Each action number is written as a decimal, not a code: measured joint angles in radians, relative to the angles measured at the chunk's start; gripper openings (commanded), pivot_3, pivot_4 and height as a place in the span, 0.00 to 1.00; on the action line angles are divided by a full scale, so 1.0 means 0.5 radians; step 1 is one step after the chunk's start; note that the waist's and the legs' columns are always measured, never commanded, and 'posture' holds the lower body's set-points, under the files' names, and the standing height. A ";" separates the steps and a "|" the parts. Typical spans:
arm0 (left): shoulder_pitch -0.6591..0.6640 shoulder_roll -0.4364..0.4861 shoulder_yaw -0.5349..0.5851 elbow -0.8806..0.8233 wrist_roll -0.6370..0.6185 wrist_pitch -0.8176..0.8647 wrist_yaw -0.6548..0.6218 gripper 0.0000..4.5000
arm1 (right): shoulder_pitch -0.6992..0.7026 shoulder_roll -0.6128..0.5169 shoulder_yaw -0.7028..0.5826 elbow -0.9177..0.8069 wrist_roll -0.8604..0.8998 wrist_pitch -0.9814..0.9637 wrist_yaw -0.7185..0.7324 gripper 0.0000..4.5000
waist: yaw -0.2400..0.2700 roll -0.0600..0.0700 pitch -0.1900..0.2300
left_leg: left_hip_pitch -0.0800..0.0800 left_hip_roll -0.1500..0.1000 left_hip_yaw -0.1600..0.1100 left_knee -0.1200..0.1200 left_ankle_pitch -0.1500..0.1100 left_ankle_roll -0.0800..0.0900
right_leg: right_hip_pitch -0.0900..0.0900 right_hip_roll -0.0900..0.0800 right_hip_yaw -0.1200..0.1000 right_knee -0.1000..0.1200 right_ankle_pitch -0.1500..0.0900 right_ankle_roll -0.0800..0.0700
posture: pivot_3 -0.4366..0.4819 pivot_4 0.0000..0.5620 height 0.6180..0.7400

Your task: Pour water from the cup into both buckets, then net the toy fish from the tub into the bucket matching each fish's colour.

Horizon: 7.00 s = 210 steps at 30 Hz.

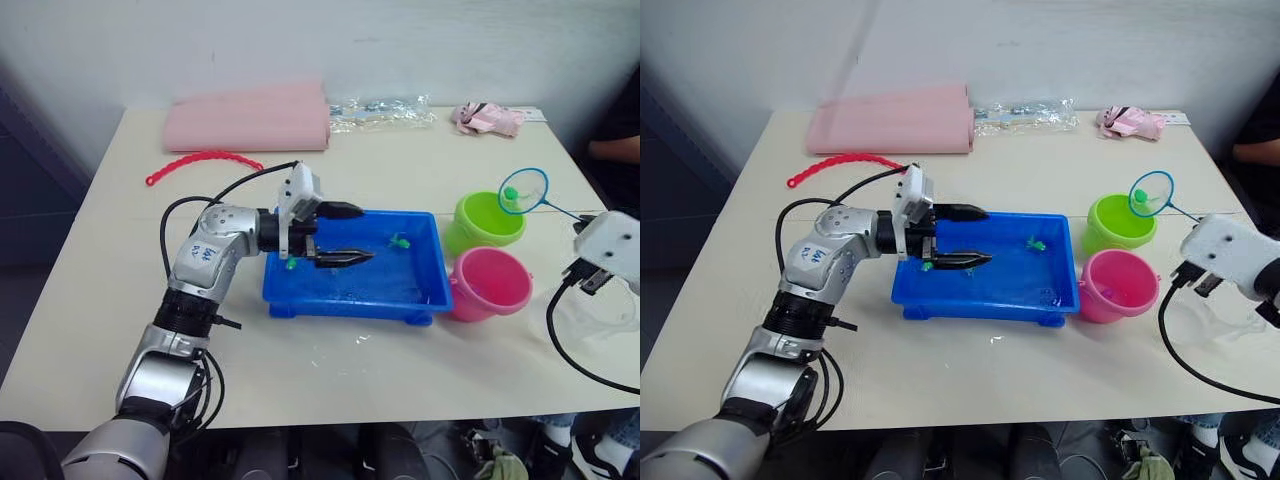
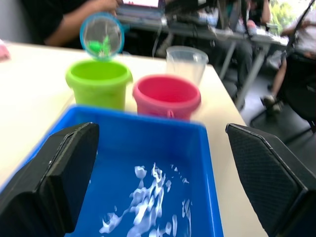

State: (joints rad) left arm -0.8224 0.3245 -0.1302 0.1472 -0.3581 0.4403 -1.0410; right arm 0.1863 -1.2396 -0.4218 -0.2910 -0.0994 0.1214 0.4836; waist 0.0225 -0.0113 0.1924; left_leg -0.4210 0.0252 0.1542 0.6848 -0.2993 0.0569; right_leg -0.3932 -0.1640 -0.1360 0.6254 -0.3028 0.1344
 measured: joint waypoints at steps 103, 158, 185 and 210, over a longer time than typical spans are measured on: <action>-0.094 0.074 -0.052 0.146 0.017 -0.137 -0.087 0.99 | 0.140 -0.100 -0.160 0.183 -0.524 -0.657 -0.039 0.00 | -0.003 0.001 0.001 | 0.000 0.001 0.000 -0.001 0.002 -0.002 | -0.001 0.002 0.001 0.000 0.001 -0.001 | 0.48 0.27 0.98; 1.030 0.879 0.552 -0.924 -0.089 0.404 0.247 0.99 | -1.540 1.192 1.300 0.472 1.098 1.146 0.388 0.00 | -0.051 0.000 0.001 | -0.001 0.002 -0.002 -0.003 0.002 -0.003 | -0.003 0.000 -0.002 0.001 0.000 -0.003 | 0.48 0.27 0.98; 0.170 0.311 0.016 -0.181 -0.169 0.152 -0.096 0.99 | -0.646 0.552 -0.210 -0.589 1.318 1.663 0.284 0.00 | 0.011 0.000 0.000 | -0.001 0.001 0.001 -0.002 0.002 -0.003 | -0.003 0.003 0.001 0.000 0.000 -0.003 | 0.48 0.27 0.98; 0.079 0.236 -0.015 0.040 -0.082 -0.013 -0.175 0.99 | 0.049 -0.123 -0.150 0.159 -0.816 -0.832 0.001 0.00 | -0.003 0.001 0.000 | 0.000 0.002 0.002 -0.002 0.002 -0.004 | -0.002 0.003 0.003 0.000 0.000 -0.002 | 0.48 0.27 0.98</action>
State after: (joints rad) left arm -0.7830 0.4427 -0.1376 0.1670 -0.3994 0.4338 -1.1287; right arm 0.2110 -1.3013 -0.4966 -0.2116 -0.5074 -0.2943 0.4839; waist 0.0211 -0.0110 0.1926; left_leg -0.4209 0.0264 0.1552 0.6837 -0.2981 0.0552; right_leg -0.3943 -0.1624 -0.1346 0.6252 -0.3026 0.1335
